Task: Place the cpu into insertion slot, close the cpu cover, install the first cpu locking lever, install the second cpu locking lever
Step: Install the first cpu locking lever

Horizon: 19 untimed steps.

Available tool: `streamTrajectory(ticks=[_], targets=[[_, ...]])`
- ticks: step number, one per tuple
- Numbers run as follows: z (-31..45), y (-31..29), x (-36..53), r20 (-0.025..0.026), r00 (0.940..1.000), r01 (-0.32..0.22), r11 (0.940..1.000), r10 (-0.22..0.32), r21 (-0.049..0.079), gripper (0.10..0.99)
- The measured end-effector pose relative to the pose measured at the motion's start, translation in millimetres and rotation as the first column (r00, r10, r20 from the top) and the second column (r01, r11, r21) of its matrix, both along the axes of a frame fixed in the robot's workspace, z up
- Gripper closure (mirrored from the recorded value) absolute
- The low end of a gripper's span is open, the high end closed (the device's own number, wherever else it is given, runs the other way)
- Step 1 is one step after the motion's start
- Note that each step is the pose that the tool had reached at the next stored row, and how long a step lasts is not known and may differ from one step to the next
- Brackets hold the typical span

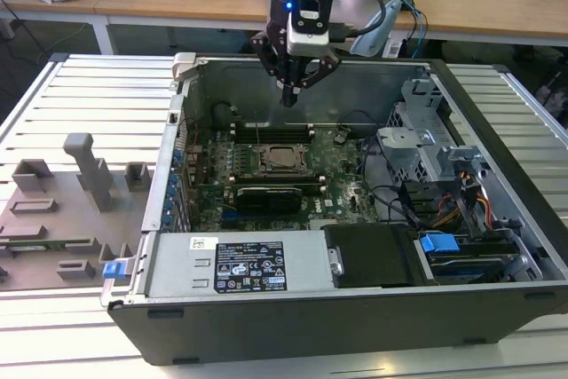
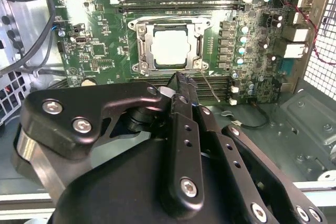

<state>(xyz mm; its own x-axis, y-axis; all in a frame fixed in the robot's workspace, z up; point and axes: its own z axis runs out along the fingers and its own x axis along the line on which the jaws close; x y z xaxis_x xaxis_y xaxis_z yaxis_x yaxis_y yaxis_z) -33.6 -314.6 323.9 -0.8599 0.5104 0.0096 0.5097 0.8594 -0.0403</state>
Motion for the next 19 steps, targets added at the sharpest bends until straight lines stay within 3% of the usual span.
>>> streamTrajectory(ticks=[11,19], targets=[[0.0,0.0,0.0,0.0,0.9987,-0.05,0.9987,0.05,0.0,0.98],[0.0,0.0,0.0,0.0,0.9925,-0.122,0.9925,0.122,0.0,0.98]])
